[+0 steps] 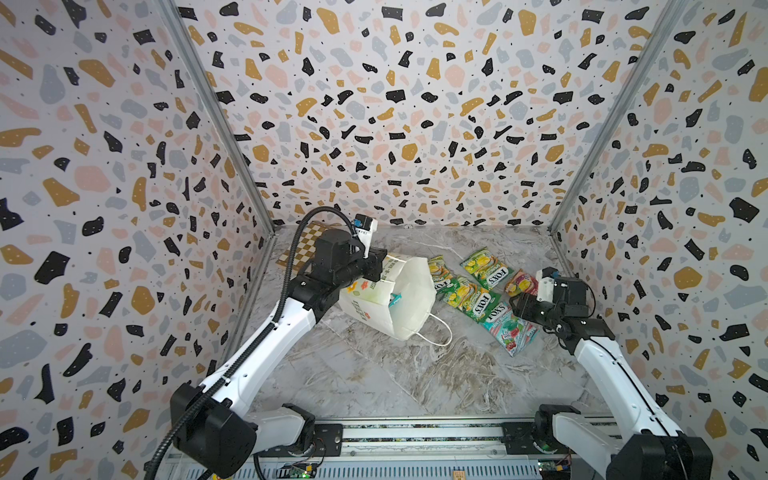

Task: Take the snacks out of the paper bag
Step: 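Move the right gripper back into the bag toward the last teal packet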

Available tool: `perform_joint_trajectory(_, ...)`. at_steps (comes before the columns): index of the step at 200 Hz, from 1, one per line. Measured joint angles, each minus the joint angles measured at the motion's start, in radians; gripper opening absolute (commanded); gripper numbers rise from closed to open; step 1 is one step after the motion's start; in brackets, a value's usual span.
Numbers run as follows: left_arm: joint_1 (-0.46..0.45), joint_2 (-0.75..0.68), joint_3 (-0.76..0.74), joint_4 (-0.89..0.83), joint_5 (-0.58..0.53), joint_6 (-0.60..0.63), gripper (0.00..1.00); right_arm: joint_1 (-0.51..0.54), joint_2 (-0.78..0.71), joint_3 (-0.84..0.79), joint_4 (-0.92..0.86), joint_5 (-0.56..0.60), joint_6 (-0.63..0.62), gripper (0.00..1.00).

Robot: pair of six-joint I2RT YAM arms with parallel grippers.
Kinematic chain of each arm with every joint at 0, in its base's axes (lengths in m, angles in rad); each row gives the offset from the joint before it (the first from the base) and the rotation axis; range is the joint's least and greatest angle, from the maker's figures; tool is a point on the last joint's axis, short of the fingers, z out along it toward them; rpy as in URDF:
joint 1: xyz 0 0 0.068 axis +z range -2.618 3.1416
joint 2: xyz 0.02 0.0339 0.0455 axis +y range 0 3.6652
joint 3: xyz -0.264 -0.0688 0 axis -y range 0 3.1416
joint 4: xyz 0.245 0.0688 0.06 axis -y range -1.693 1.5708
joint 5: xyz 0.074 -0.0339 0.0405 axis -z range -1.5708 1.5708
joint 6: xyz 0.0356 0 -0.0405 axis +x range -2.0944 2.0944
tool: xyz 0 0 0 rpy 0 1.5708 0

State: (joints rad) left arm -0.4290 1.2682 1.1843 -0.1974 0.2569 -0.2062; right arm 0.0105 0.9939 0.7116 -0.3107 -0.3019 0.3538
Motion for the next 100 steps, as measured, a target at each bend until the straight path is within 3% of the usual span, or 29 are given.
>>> perform_joint_trajectory(46,0.0,-0.016,-0.005,0.018,0.045,-0.011,0.0,0.181,0.02,-0.041,0.196,-0.219,0.069,0.62)
perform_joint_trajectory(100,0.0,-0.023,-0.013,0.029,0.075,-0.043,0.0,0.466,0.16,-0.035,0.4,-0.272,0.138,0.62)
